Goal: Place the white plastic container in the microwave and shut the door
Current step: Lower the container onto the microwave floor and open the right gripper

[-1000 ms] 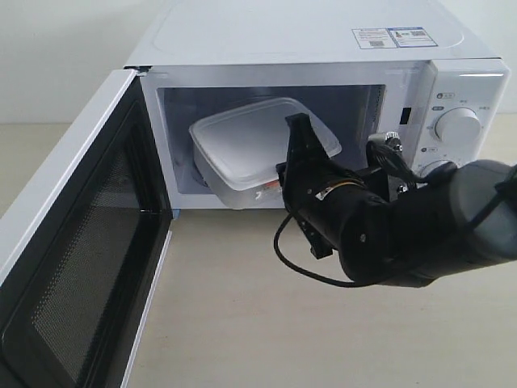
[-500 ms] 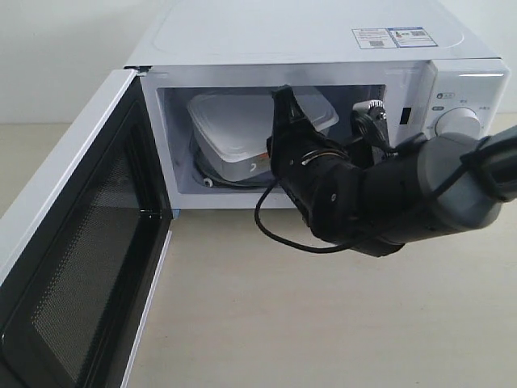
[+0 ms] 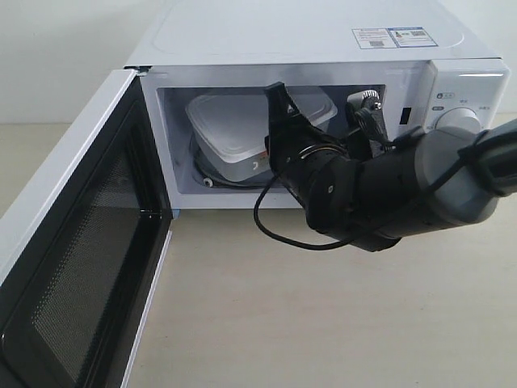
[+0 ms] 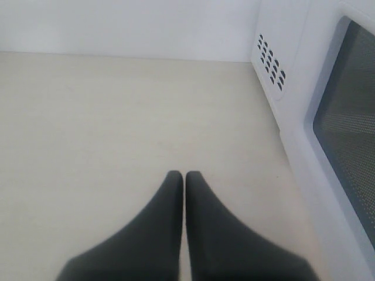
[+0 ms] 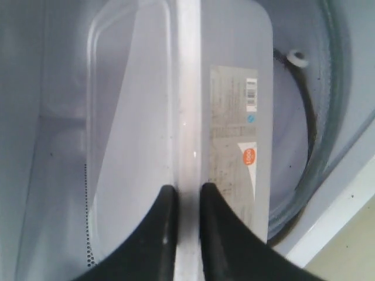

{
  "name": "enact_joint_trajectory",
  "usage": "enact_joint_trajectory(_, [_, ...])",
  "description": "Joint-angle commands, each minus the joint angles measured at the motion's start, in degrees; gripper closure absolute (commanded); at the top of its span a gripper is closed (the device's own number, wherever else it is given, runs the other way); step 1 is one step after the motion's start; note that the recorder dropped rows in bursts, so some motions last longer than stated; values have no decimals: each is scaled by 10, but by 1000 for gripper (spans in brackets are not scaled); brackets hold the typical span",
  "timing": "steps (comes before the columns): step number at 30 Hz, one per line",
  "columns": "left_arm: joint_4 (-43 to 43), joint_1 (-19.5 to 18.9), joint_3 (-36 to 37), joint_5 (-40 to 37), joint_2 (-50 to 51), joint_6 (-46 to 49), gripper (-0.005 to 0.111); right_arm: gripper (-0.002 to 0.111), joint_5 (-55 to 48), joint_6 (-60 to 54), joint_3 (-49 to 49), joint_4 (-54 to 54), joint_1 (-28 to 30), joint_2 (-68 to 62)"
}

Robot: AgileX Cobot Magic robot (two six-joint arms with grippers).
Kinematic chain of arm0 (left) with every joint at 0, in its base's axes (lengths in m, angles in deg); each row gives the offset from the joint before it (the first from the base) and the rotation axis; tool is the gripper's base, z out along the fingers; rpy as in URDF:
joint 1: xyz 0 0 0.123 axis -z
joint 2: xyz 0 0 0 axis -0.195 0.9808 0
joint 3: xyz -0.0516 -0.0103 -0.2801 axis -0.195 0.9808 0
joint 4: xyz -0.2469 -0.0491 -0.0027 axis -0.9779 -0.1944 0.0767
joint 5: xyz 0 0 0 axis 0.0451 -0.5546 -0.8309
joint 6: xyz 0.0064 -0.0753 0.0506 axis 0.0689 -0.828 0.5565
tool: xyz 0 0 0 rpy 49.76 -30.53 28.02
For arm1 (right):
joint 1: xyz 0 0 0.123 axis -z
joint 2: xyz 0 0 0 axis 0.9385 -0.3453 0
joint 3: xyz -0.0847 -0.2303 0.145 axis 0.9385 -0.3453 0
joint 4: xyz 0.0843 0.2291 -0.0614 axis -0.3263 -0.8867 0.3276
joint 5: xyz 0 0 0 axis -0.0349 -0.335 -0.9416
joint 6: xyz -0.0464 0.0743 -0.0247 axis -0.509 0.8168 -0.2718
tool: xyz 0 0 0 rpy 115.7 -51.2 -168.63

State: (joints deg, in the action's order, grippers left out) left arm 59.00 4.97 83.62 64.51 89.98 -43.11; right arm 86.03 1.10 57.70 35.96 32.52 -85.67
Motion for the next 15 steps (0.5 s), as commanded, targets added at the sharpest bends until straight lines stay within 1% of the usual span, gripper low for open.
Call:
enact_joint_trajectory(1, [0,2,-2,7,2,-5,103,100,19,-12,3,1,1,4])
enact_joint_trajectory(4, [0,2,-2,7,2,-5,103,83,19,-20,3,1,1,0])
enact_joint_trajectory(6, [0,2,-2,7,2,-5,103,67,15,-16,3,1,1,-1])
enact_joint_trajectory(7, [0,2,-2,7,2,-5,103,63,15,-16,3,1,1,-1])
enact_joint_trajectory(8, [0,2,-2,7,2,-5,103,61,15,-16,3,-3,1,-1])
enact_joint_trajectory(15, [0,2,-2,7,2,-5,103,61,15,-17,3,-4,1,-1])
